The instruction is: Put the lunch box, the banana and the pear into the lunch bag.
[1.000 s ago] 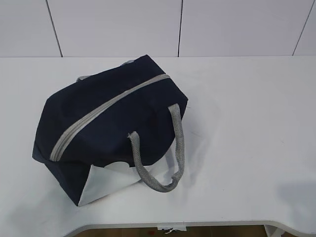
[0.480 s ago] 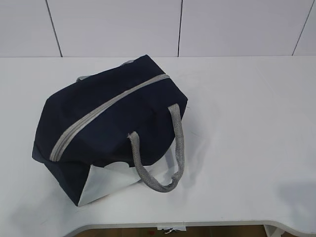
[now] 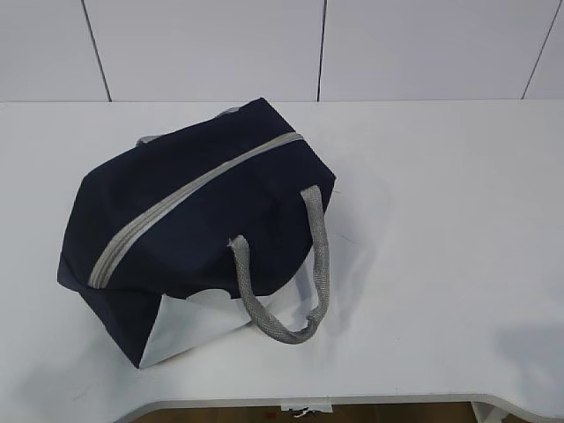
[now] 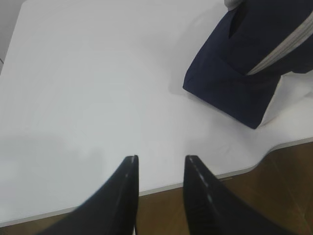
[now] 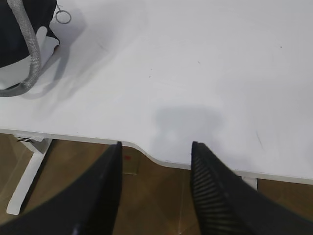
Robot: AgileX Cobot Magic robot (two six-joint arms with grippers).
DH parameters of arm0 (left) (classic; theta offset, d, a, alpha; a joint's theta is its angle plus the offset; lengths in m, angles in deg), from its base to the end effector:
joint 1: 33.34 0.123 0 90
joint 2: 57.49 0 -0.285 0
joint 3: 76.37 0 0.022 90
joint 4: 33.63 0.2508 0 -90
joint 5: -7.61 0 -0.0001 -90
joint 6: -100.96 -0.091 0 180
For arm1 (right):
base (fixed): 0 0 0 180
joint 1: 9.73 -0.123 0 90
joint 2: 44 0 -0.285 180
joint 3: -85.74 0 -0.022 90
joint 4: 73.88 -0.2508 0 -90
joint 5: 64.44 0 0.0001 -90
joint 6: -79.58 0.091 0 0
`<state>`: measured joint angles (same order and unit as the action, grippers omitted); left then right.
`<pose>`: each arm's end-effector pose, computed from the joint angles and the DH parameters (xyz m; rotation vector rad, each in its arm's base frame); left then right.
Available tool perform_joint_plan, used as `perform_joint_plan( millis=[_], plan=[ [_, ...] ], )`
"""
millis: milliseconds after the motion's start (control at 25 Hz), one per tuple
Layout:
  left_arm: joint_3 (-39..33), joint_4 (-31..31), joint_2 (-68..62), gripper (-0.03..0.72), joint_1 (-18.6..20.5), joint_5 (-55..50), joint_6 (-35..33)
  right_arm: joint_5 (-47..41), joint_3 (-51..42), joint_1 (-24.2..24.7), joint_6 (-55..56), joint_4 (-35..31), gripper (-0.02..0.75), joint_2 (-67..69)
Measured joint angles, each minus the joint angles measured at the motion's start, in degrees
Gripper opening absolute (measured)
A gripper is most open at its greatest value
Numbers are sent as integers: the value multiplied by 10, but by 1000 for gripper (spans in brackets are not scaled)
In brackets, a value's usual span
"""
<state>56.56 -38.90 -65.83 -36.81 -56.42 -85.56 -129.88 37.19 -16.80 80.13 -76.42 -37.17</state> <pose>-0.0094 -0.0070 0.2803 0.1896 2.0733 -0.0782 -0.0114 0.0023 0.2708 -0.1247 2.1070 0.1331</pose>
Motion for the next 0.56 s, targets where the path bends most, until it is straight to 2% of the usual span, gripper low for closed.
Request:
perform_joint_plan(
  millis=[560],
  plan=[
    [0,0,0,241,0,0,0,0,0,0,0,0,363,0]
  ],
)
